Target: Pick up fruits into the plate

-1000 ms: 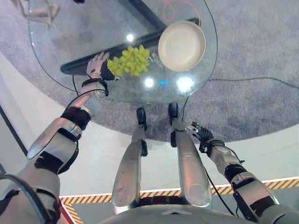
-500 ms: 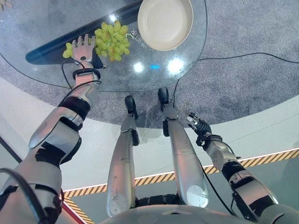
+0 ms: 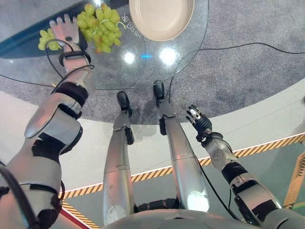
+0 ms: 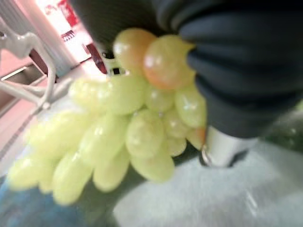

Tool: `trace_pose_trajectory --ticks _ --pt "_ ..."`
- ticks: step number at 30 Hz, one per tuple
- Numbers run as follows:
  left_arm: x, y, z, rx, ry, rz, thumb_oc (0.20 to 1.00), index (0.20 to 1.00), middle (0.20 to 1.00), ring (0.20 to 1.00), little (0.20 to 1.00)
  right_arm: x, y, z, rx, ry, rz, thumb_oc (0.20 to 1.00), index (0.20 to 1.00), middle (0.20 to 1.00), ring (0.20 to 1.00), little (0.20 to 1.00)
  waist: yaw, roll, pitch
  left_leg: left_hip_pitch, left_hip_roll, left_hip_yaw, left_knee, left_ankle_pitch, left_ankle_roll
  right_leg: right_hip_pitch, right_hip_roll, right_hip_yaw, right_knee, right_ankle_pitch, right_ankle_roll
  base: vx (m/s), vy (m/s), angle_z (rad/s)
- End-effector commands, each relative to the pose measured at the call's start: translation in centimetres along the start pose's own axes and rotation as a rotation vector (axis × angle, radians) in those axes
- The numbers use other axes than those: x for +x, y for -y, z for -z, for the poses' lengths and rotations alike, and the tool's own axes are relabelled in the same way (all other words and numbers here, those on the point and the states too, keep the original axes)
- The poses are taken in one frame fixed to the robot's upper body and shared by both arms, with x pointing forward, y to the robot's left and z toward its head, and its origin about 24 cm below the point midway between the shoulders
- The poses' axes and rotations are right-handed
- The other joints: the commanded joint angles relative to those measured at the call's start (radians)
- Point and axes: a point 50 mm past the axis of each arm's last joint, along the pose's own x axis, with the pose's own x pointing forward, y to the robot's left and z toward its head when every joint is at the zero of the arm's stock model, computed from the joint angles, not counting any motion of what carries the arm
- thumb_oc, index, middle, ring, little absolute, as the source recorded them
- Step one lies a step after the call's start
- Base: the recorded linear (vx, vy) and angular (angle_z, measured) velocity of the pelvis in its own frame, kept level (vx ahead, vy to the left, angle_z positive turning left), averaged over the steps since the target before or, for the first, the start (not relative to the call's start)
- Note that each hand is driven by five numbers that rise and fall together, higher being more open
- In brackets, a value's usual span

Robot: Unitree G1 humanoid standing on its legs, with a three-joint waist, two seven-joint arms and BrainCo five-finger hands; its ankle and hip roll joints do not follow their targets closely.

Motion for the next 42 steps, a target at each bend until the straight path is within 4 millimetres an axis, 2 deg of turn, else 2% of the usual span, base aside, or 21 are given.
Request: trace_pose_trajectory --ticks 1,15,20,23,25,28,32,41,42 --pt "-1.6 4.1 1.2 0.043 -0.026 0.169 0.2 0.2 0.2 0.2 0.2 -1.1 0.1 1.1 0.045 0.005 -0.017 1.0 1.0 1.0 1.0 1.0 -0.006 -0.014 -0.017 0.002 -0.052 -0.013 0.03 -0.055 0.025 -0.003 0.059 0.008 0.027 0.013 0.027 0.0 0.0 0.0" --pt "-1.4 3.8 1.1 0.002 -0.026 0.164 0.2 0.2 0.2 0.2 0.2 -1.0 -0.3 0.6 0.049 0.035 -0.031 1.0 1.0 1.0 1.0 1.0 -0.003 -0.013 -0.017 0.013 -0.055 -0.019 0.005 -0.048 0.019 0.004 0.058 0.003 0.003 0.022 0.028 0.0 0.0 0.0" --pt "-1.7 4.0 0.4 -0.136 0.0 0.171 0.2 0.2 0.2 0.2 0.2 -1.2 -0.3 0.5 0.034 0.048 -0.044 1.0 1.0 1.0 1.0 1.0 0.004 -0.007 -0.017 0.056 -0.055 -0.02 -0.015 -0.043 0.021 0.041 0.064 0.0 -0.002 0.017 0.027 0.0 0.0 0.0" --pt "-2.3 4.3 -0.4 -0.276 0.023 0.181 0.2 0.2 0.2 0.2 0.2 -1.3 -0.8 0.4 0.021 0.062 -0.063 1.0 1.0 1.0 1.0 1.0 0.014 -0.003 -0.017 0.099 -0.057 -0.023 -0.034 -0.036 0.023 0.083 0.068 -0.008 -0.006 0.009 0.022 -0.02 -0.005 0.01" --pt "-2.7 4.5 -0.9 -0.399 0.04 0.199 0.2 0.2 0.2 0.2 0.2 -1.6 -1.1 0.4 0.017 0.074 -0.084 1.0 1.0 1.0 1.0 1.0 0.022 0.001 -0.017 0.148 -0.057 -0.026 -0.054 -0.033 0.024 0.132 0.069 -0.012 -0.016 0.002 0.021 -0.02 -0.005 0.01" --pt "-3.3 4.8 -1.4 -0.494 0.065 0.217 0.2 0.2 0.2 0.2 0.2 -1.8 -1.6 0.3 0.017 0.094 -0.111 1.0 1.0 1.0 1.0 1.0 0.032 0.01 -0.017 0.196 -0.053 -0.032 -0.079 -0.03 0.025 0.173 0.069 -0.014 -0.018 -0.01 0.022 -0.03 -0.011 0.04" --pt "-5.1 5.7 -2.1 -0.639 0.146 0.255 0.2 0.2 0.2 0.2 0.2 -2.1 -2.8 -0.4 0.035 0.144 -0.173 1.0 1.0 1.0 1.0 1.0 0.063 0.026 -0.017 0.335 -0.049 -0.05 -0.131 -0.028 0.028 0.305 0.049 -0.035 -0.042 -0.029 0.031 -0.02 -0.022 0.05" --pt "-7.7 5.9 -1.7 -0.778 0.278 0.32 0.2 0.2 0.2 0.2 0.2 -2.4 -5.2 -2.5 0.042 0.23 -0.282 1.0 1.0 1.0 1.0 1.0 0.111 0.038 -0.017 0.605 -0.038 -0.071 -0.244 -0.025 0.024 0.578 0.004 -0.069 -0.141 -0.041 0.049 0.03 -0.002 0.12" --pt "-8.3 5.7 -1.4 -0.799 0.307 0.329 0.2 0.2 0.2 0.2 0.2 -2.7 -5.7 -2.9 0.033 0.24 -0.31 1.0 1.0 1.0 1.0 1.0 0.12 0.041 -0.032 0.661 -0.034 -0.071 -0.273 -0.023 0.02 0.638 -0.009 -0.079 -0.169 -0.043 0.054 0.09 0.032 0.17"
